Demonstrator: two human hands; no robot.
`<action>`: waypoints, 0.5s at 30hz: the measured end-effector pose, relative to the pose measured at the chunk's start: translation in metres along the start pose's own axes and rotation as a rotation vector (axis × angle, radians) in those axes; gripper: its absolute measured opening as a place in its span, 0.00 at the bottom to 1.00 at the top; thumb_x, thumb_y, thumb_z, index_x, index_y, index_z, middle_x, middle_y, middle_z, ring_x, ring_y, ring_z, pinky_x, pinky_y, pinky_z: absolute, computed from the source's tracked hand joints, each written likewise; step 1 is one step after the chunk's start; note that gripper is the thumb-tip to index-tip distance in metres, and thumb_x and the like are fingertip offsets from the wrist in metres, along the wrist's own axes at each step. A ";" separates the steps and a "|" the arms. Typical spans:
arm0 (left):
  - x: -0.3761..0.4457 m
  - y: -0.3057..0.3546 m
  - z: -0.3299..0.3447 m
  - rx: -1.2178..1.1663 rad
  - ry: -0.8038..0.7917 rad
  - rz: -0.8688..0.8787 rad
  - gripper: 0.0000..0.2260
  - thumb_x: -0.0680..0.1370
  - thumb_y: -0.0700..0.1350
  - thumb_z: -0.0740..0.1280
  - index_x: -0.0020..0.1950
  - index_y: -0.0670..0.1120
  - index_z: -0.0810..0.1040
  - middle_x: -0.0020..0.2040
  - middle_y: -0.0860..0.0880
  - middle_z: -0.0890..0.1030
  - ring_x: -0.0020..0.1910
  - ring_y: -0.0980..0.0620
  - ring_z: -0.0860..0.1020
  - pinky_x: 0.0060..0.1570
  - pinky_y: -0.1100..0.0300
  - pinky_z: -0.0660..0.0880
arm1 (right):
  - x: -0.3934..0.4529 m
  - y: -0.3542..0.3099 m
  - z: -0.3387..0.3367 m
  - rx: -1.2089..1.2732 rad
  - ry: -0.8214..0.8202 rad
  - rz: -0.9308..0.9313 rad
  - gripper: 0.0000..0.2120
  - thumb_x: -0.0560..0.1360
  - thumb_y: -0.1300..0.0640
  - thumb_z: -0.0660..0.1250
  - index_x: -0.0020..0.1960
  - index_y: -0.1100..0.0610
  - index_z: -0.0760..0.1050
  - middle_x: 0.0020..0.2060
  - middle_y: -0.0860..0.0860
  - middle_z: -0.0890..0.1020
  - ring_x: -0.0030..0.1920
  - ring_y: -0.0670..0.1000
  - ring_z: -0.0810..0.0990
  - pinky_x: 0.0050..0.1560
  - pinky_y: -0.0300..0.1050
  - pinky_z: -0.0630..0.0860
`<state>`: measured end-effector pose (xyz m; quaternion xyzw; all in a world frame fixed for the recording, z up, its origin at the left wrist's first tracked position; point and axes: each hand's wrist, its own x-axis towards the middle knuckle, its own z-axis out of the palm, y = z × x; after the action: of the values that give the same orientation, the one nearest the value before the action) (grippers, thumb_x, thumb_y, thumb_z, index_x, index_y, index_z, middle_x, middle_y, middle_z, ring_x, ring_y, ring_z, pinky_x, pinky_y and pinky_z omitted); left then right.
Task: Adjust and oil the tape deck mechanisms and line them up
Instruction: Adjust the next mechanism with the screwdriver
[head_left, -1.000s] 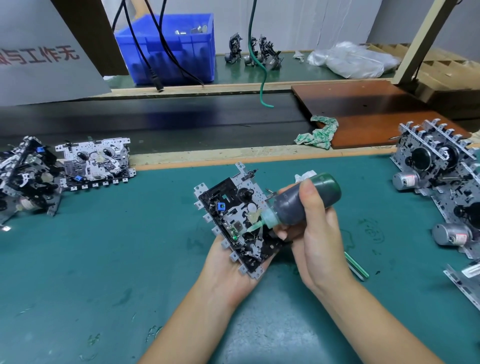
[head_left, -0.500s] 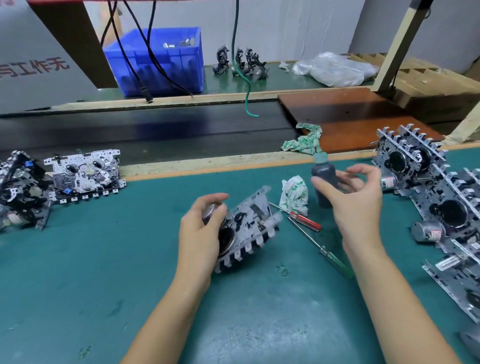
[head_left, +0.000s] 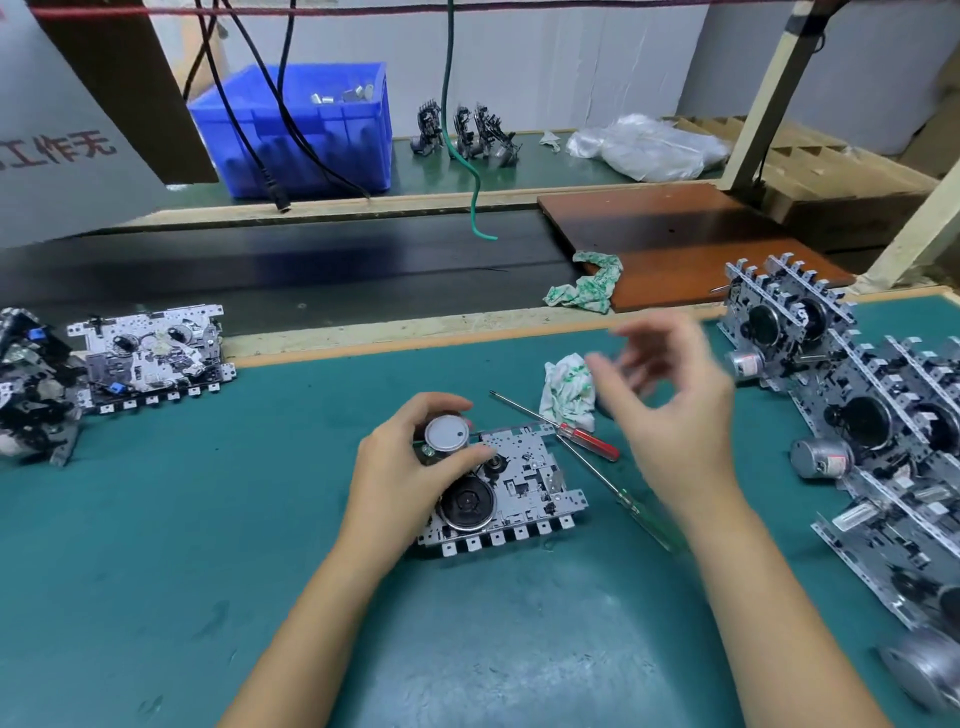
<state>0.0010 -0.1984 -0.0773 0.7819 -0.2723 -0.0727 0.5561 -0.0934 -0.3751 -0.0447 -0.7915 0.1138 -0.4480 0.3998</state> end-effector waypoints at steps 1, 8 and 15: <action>0.001 -0.002 -0.003 -0.035 -0.047 -0.010 0.15 0.65 0.48 0.78 0.49 0.56 0.79 0.44 0.58 0.84 0.47 0.60 0.80 0.49 0.68 0.74 | -0.001 -0.008 0.001 0.029 -0.238 0.029 0.15 0.67 0.44 0.70 0.51 0.43 0.73 0.42 0.43 0.78 0.42 0.42 0.76 0.44 0.36 0.72; 0.004 -0.020 -0.007 -0.229 -0.171 -0.079 0.14 0.66 0.50 0.77 0.50 0.52 0.82 0.47 0.54 0.85 0.45 0.59 0.81 0.48 0.65 0.76 | -0.003 -0.004 0.023 -0.635 -1.217 -0.043 0.60 0.58 0.37 0.77 0.77 0.53 0.46 0.75 0.45 0.53 0.73 0.44 0.50 0.73 0.39 0.46; 0.004 -0.021 -0.007 -0.218 -0.193 -0.003 0.12 0.68 0.50 0.73 0.51 0.55 0.82 0.50 0.55 0.83 0.48 0.60 0.79 0.48 0.68 0.74 | 0.000 -0.004 0.022 -0.665 -1.138 -0.182 0.52 0.56 0.35 0.76 0.72 0.55 0.60 0.62 0.48 0.70 0.63 0.49 0.66 0.65 0.41 0.63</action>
<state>0.0146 -0.1898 -0.0932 0.7067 -0.3138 -0.1776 0.6088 -0.0762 -0.3611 -0.0477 -0.9922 -0.0499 0.0667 0.0925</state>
